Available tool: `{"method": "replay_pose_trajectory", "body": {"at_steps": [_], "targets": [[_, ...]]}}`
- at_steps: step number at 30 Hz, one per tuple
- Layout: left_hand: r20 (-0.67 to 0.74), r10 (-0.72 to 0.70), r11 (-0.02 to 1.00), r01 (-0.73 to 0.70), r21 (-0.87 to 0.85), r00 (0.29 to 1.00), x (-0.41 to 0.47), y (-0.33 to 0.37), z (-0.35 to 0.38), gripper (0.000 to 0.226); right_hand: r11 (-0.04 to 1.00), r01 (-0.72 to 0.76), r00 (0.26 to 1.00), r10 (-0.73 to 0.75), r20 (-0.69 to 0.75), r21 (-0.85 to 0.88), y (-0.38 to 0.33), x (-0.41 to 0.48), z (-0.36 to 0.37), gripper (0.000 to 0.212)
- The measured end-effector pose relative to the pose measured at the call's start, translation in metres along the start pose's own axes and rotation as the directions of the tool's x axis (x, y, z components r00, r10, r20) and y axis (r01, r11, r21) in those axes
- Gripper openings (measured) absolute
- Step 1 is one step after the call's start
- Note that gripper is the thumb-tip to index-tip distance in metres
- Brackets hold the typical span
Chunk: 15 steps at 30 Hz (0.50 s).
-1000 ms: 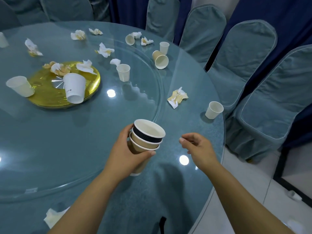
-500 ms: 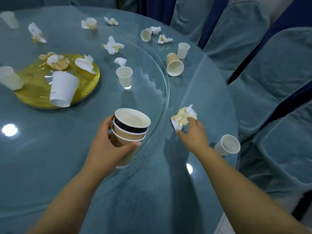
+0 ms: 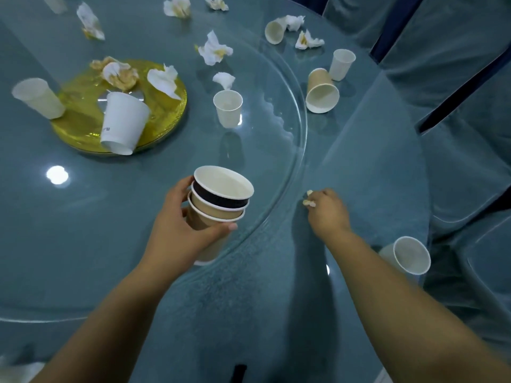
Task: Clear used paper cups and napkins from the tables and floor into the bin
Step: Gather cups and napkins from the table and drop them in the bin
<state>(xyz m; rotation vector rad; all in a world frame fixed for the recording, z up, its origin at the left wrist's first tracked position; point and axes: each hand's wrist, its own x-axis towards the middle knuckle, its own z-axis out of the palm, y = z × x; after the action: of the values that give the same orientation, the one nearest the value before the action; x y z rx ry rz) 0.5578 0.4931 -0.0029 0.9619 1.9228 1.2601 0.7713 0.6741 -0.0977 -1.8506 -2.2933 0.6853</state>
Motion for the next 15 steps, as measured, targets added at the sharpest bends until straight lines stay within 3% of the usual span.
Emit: {"method": "replay_pose_trajectory", "body": {"at_steps": [4,9,12,15], "targets": [[-0.033,-0.034,0.999,0.033,-0.042,0.999,-0.017,-0.003,-0.023,0.102,0.979,-0.057,0.998,0.064,-0.026,0.193,-0.020,-0.041,0.007,0.016],[-0.123,-0.056,0.993,0.042,-0.113,0.991,-0.044,-0.016,-0.069,0.093,0.897,0.062,0.998,-0.060,-0.019,0.437,-0.071,-0.116,0.019,0.008],[-0.184,-0.064,0.989,0.039,-0.141,0.981,-0.067,-0.030,-0.105,0.099,0.881,0.127,0.986,-0.161,0.036,0.456,-0.108,-0.154,0.030,0.003],[-0.254,-0.082,0.986,0.042,-0.161,0.964,-0.093,-0.045,-0.147,0.101,0.885,0.172,0.958,-0.254,0.137,0.433,-0.146,-0.193,0.049,0.018]]}}
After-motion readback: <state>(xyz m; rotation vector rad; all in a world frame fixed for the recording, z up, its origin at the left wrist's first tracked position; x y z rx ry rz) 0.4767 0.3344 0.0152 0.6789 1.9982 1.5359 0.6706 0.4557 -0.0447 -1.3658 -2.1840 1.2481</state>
